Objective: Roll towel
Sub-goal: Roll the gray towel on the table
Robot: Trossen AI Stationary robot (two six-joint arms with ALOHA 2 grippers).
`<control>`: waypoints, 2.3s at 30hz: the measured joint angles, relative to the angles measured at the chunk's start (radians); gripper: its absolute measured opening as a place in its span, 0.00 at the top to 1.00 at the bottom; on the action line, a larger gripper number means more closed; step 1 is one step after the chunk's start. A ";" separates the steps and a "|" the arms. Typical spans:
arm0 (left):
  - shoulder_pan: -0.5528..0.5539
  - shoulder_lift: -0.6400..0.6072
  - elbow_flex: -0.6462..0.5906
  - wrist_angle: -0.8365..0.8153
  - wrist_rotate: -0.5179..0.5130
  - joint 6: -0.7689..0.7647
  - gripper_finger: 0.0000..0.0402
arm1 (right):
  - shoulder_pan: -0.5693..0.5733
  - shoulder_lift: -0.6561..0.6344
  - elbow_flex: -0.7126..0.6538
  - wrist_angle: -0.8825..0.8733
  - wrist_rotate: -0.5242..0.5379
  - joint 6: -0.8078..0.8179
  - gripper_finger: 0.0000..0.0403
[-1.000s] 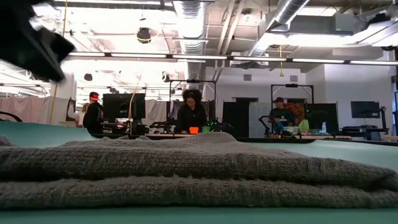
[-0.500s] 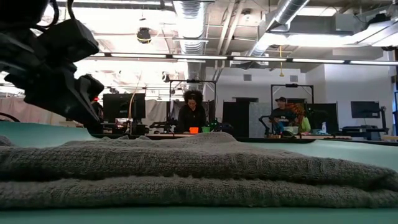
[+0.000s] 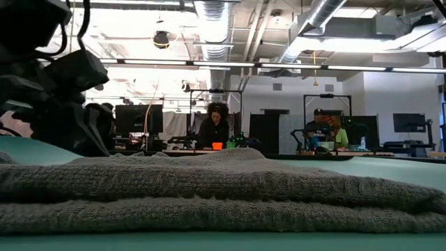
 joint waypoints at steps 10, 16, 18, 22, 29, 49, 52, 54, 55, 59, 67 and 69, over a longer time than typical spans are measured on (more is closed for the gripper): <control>-0.011 0.083 0.024 0.083 0.030 0.018 1.00 | -0.001 0.000 -0.045 -0.014 -0.008 -0.020 0.48; -0.027 0.063 0.077 0.016 0.011 0.034 1.00 | -0.001 0.000 -0.067 -0.017 -0.020 -0.019 0.48; -0.033 0.058 0.078 0.019 -0.017 0.025 1.00 | 0.000 0.000 -0.068 -0.017 -0.022 -0.013 0.48; -0.021 0.070 0.056 0.038 -0.060 0.028 1.00 | 0.000 0.000 -0.067 -0.022 -0.023 -0.012 0.48; -0.022 0.127 0.031 0.099 -0.023 -0.003 1.00 | -0.006 0.000 -0.067 -0.029 -0.022 -0.058 0.48; -0.022 0.290 0.040 0.224 0.010 -0.086 1.00 | 0.028 0.066 -0.060 0.030 -0.038 -0.066 0.48; -0.022 0.290 0.040 0.231 0.006 -0.083 1.00 | 0.032 0.088 -0.061 0.042 -0.052 -0.100 0.48; -0.022 0.290 0.040 0.231 0.004 -0.084 1.00 | 0.033 0.099 -0.062 0.023 -0.053 -0.106 0.48; -0.022 0.290 0.040 0.231 0.003 -0.088 1.00 | 0.033 0.100 -0.063 0.009 -0.055 -0.107 0.48; -0.022 0.290 0.039 0.233 0.003 -0.089 1.00 | 0.023 0.098 -0.072 -0.002 -0.050 -0.104 0.48; -0.022 0.291 0.039 0.233 0.000 -0.096 1.00 | 0.024 0.098 -0.073 0.023 -0.052 -0.116 0.48; -0.022 0.291 0.039 0.233 0.000 -0.097 1.00 | 0.025 0.098 -0.073 0.033 -0.055 -0.117 0.48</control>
